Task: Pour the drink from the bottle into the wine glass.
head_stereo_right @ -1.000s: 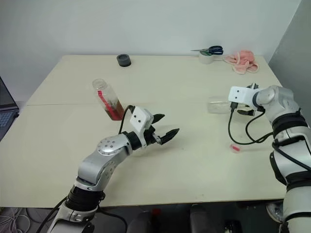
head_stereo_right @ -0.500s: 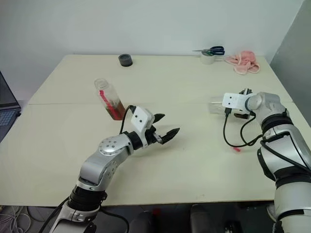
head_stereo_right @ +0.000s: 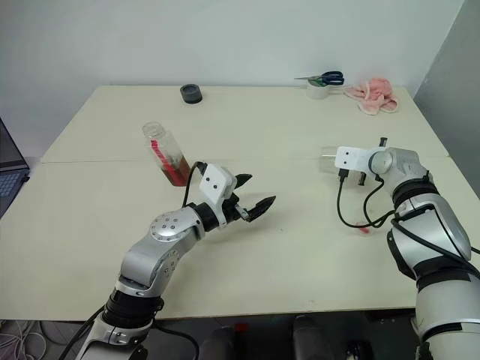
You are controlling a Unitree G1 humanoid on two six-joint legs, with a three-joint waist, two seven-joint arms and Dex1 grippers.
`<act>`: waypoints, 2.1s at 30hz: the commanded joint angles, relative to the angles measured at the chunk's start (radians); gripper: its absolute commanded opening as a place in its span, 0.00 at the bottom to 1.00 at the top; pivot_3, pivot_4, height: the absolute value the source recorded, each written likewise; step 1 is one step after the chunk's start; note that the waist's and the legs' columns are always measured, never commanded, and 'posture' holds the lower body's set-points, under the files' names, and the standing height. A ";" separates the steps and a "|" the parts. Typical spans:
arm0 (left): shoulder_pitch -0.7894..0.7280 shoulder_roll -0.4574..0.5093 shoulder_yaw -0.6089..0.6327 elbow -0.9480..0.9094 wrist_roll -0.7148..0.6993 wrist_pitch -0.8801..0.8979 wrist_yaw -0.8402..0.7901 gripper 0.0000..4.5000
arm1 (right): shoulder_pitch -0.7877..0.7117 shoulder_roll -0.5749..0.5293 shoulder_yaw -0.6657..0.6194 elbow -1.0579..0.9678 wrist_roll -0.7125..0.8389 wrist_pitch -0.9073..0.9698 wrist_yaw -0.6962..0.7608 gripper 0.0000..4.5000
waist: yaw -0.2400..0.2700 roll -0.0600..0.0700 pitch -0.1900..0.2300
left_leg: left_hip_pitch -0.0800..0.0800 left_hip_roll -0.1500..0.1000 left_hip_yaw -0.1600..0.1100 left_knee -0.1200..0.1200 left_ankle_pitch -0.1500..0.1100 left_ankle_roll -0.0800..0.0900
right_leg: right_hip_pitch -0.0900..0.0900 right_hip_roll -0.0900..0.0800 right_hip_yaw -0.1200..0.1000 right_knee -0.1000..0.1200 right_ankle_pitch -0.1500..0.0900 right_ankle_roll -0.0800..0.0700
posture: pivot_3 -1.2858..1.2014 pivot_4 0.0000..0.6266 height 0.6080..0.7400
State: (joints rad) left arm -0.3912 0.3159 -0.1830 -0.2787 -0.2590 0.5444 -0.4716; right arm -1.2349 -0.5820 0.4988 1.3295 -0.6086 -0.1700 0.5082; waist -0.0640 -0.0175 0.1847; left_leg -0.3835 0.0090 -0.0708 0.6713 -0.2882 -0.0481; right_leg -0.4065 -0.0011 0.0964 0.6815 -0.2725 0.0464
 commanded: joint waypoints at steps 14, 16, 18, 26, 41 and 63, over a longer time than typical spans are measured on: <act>0.154 0.111 0.267 -0.165 -0.115 0.014 -0.030 1.00 | 0.190 0.143 -0.511 -0.670 0.698 0.165 0.317 0.06 | -0.022 0.000 0.000 | 0.001 0.003 -0.006 -0.005 0.000 0.000 | 0.001 0.000 -0.001 -0.001 0.000 0.000 | 0.52 0.24 1.00; 0.183 0.134 0.290 -0.179 -0.125 0.024 -0.038 1.00 | 0.272 0.235 -0.553 -0.814 0.775 0.259 0.242 0.06 | -0.018 0.000 0.000 | 0.001 0.004 -0.008 -0.006 0.000 0.000 | 0.001 -0.001 -0.003 0.000 0.000 0.000 | 0.52 0.24 1.00; 0.202 0.152 0.306 -0.197 -0.138 0.034 -0.044 1.00 | 0.343 0.324 -0.561 -0.924 0.813 0.336 0.168 0.06 | -0.017 0.001 0.001 | 0.001 0.005 -0.011 -0.006 0.000 0.000 | 0.000 -0.001 -0.004 0.001 0.000 0.000 | 0.52 0.24 1.00; 0.213 0.210 0.500 -0.353 -0.410 0.198 -0.041 1.00 | 0.494 0.564 -0.521 -1.108 0.863 0.383 0.019 0.06 | -0.010 0.001 0.001 | -0.001 0.002 -0.010 -0.005 0.003 -0.004 | 0.000 -0.002 -0.004 0.000 0.001 0.002 | 0.52 0.24 1.00; 0.388 0.296 0.586 -0.371 -0.516 0.217 -0.050 1.00 | 0.632 0.541 -0.418 -0.955 0.740 0.167 0.023 0.06 | -0.012 0.001 0.001 | 0.002 0.001 -0.007 -0.007 0.004 -0.006 | 0.001 0.003 -0.006 0.000 0.001 0.001 | 0.52 0.24 1.00; 0.361 0.306 0.560 -0.312 -0.448 0.179 -0.015 1.00 | 0.681 0.466 -0.358 -1.008 0.732 0.269 0.113 0.81 | -0.017 0.000 0.000 | 0.002 0.003 -0.007 -0.007 0.004 -0.006 | 0.001 0.007 -0.004 0.000 0.001 -0.001 | 0.52 0.24 1.00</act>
State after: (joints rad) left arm -0.0218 0.6132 0.3660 -0.5854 -0.7173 0.7528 -0.4910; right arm -0.5360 -0.1047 0.1411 0.3877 0.1192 0.0903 0.6087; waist -0.0809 -0.0173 0.1849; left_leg -0.3810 0.0116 -0.0776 0.6639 -0.2845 -0.0541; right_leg -0.4055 0.0057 0.0923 0.6811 -0.2713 0.0457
